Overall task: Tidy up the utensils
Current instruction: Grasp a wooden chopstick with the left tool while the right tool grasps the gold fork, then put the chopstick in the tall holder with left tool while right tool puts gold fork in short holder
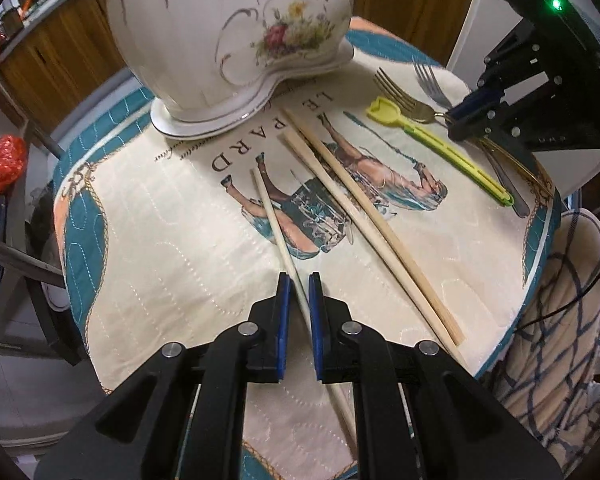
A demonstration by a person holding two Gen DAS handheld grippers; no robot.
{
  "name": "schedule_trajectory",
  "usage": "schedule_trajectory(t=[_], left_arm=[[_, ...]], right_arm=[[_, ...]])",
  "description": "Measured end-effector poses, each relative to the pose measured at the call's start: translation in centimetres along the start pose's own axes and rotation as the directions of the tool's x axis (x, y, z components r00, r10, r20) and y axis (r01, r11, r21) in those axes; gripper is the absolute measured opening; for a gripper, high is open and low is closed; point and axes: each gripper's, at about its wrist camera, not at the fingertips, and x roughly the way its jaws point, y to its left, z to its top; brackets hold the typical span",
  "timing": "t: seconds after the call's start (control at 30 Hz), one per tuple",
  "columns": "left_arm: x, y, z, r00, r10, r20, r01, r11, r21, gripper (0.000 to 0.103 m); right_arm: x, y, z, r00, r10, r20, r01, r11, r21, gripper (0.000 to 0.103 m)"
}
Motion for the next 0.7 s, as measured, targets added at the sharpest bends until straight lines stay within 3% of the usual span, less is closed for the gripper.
schedule_trajectory(t=[0.17, 0.33, 0.5, 0.7], left_arm=[[0.3, -0.2, 1.1, 0.997, -0.005, -0.083, 0.007, 1.000, 0.020, 0.009], [0.4, -0.5, 1.6, 0.995, 0.012, -0.099, -0.010, 1.000, 0.016, 0.009], [0.1, -0.2, 1.0, 0.999, 0.015, -0.042, -0.016, 0.999, -0.029, 0.004], [-3.1, 0.8, -0.5, 0.991, 0.026, 0.130, -0.014, 0.996, -0.090, 0.004]], right_arm=[[0.0, 0.0, -0.4, 1.000, 0.005, 0.014, -0.005, 0.999, 0.035, 0.008], [-0.2, -0.3, -0.9, 0.998, 0.033, 0.047, -0.036, 0.997, 0.063, 0.006], [-1.4, -0.9, -2.3, 0.995, 0.047, 0.089, -0.053, 0.996, 0.065, 0.006], [-3.6, -2.2, -3.7, 0.972, 0.099, 0.215, -0.119, 0.990, 0.080, 0.006]])
